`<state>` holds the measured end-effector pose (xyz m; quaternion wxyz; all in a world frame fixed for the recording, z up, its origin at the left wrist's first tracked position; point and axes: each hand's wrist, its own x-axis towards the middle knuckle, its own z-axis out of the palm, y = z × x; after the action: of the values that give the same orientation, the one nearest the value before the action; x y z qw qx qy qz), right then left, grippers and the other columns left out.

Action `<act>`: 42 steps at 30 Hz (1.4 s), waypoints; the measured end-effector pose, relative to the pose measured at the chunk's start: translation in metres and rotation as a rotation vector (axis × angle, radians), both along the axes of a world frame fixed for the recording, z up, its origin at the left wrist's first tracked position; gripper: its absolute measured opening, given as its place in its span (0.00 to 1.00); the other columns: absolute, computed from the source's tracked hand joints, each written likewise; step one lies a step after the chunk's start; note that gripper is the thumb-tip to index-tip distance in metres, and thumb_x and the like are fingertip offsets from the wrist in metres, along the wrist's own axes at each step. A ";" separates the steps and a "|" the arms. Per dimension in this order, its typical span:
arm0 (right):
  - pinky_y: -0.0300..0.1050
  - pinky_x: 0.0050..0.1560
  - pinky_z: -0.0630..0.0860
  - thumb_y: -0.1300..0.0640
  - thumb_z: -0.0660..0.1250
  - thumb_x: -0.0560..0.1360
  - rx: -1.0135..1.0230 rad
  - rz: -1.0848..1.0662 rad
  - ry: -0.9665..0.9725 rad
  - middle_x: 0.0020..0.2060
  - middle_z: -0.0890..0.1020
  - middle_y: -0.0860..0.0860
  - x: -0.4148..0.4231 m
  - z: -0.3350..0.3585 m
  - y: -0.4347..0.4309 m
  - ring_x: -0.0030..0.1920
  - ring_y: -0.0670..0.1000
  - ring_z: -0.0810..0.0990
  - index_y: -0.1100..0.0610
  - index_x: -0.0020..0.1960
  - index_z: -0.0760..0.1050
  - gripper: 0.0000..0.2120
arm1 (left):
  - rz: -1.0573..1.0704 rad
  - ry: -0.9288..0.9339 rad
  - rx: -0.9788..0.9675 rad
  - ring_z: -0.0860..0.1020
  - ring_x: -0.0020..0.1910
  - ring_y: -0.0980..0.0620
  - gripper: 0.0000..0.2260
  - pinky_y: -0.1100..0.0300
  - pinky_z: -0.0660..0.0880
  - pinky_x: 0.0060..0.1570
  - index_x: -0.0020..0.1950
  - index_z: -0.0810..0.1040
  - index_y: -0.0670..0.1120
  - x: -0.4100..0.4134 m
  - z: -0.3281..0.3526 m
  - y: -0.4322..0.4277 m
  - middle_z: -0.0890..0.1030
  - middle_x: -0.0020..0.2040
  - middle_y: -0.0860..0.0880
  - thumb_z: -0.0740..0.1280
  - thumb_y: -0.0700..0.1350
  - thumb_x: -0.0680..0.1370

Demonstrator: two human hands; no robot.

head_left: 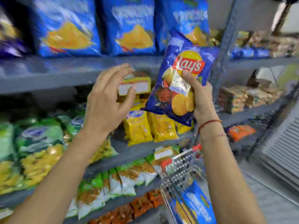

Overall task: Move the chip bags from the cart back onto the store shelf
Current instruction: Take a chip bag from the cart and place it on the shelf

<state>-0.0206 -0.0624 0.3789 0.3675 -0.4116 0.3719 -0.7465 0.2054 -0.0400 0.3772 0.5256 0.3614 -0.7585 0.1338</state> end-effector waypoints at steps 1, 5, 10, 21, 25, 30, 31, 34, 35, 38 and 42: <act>0.50 0.50 0.82 0.58 0.76 0.63 -0.040 0.044 0.005 0.36 0.87 0.47 0.019 0.020 -0.002 0.41 0.50 0.85 0.55 0.38 0.83 0.05 | 0.061 0.010 -0.040 0.73 0.62 0.45 0.15 0.59 0.64 0.67 0.62 0.75 0.39 0.021 0.012 0.004 0.78 0.61 0.42 0.64 0.44 0.77; 0.45 0.47 0.83 0.62 0.75 0.68 -0.199 0.197 0.020 0.34 0.86 0.44 0.094 0.085 -0.005 0.40 0.46 0.84 0.55 0.40 0.80 0.05 | 0.344 0.034 -0.072 0.72 0.62 0.43 0.16 0.65 0.60 0.67 0.62 0.75 0.39 0.112 0.043 0.013 0.78 0.61 0.40 0.62 0.46 0.77; 0.48 0.47 0.83 0.62 0.75 0.68 -0.312 0.442 0.026 0.35 0.86 0.46 0.193 0.136 -0.017 0.41 0.48 0.84 0.56 0.41 0.81 0.05 | 0.716 0.001 0.123 0.74 0.62 0.39 0.25 0.49 0.68 0.63 0.61 0.76 0.38 0.208 0.042 0.027 0.78 0.60 0.37 0.56 0.56 0.76; 0.49 0.47 0.83 0.59 0.80 0.63 -0.288 0.668 0.163 0.42 0.86 0.51 0.363 0.156 -0.056 0.44 0.51 0.85 0.56 0.47 0.80 0.15 | 0.926 -0.204 0.393 0.67 0.70 0.50 0.40 0.49 0.58 0.70 0.69 0.69 0.44 0.276 0.018 0.041 0.73 0.69 0.46 0.40 0.69 0.72; 0.52 0.52 0.82 0.55 0.81 0.60 -0.245 0.630 0.240 0.42 0.86 0.49 0.395 0.136 -0.077 0.46 0.51 0.85 0.51 0.45 0.80 0.16 | 0.950 -0.199 0.382 0.65 0.72 0.51 0.38 0.48 0.54 0.72 0.71 0.67 0.45 0.276 0.016 0.039 0.71 0.71 0.47 0.40 0.67 0.73; 0.52 0.56 0.80 0.45 0.80 0.58 -0.116 0.544 0.259 0.48 0.85 0.51 0.419 0.111 -0.095 0.49 0.50 0.83 0.57 0.55 0.79 0.30 | 0.934 -0.197 0.349 0.67 0.70 0.50 0.35 0.46 0.54 0.72 0.70 0.68 0.45 0.280 0.015 0.038 0.73 0.69 0.48 0.43 0.64 0.74; 0.53 0.57 0.80 0.40 0.80 0.55 -0.099 0.530 0.258 0.50 0.85 0.51 0.423 0.109 -0.097 0.51 0.51 0.83 0.57 0.57 0.78 0.35 | 0.935 -0.202 0.346 0.67 0.70 0.51 0.34 0.46 0.54 0.72 0.70 0.69 0.45 0.281 0.014 0.038 0.73 0.69 0.48 0.43 0.64 0.75; 0.54 0.59 0.79 0.29 0.76 0.46 -0.117 0.509 0.296 0.57 0.82 0.53 0.436 0.104 -0.115 0.57 0.53 0.81 0.56 0.63 0.75 0.52 | 0.938 -0.196 0.326 0.69 0.69 0.50 0.31 0.47 0.57 0.71 0.69 0.70 0.44 0.282 0.012 0.038 0.75 0.67 0.47 0.46 0.62 0.76; 0.54 0.60 0.78 0.27 0.75 0.46 -0.112 0.501 0.311 0.58 0.81 0.53 0.438 0.104 -0.117 0.59 0.53 0.80 0.56 0.64 0.73 0.54 | 0.937 -0.191 0.312 0.70 0.68 0.49 0.30 0.47 0.59 0.70 0.68 0.71 0.44 0.281 0.012 0.038 0.76 0.66 0.47 0.47 0.61 0.76; 0.55 0.60 0.78 0.30 0.76 0.51 -0.111 0.479 0.344 0.55 0.82 0.51 0.438 0.106 -0.111 0.58 0.53 0.80 0.58 0.63 0.74 0.49 | 0.944 -0.180 0.290 0.73 0.66 0.48 0.28 0.48 0.62 0.69 0.66 0.73 0.43 0.280 0.009 0.037 0.78 0.64 0.46 0.50 0.59 0.77; 0.55 0.62 0.76 0.26 0.72 0.51 -0.086 0.437 0.400 0.59 0.80 0.52 0.433 0.105 -0.102 0.60 0.52 0.78 0.56 0.65 0.71 0.52 | 0.950 -0.153 0.255 0.73 0.65 0.48 0.26 0.49 0.62 0.69 0.65 0.74 0.43 0.280 0.006 0.035 0.78 0.63 0.46 0.52 0.58 0.77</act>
<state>0.4128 -0.1645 0.4843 0.4212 -0.6360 0.3076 -0.5688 0.4857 -0.0054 0.3835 0.3012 0.7174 -0.5568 0.2908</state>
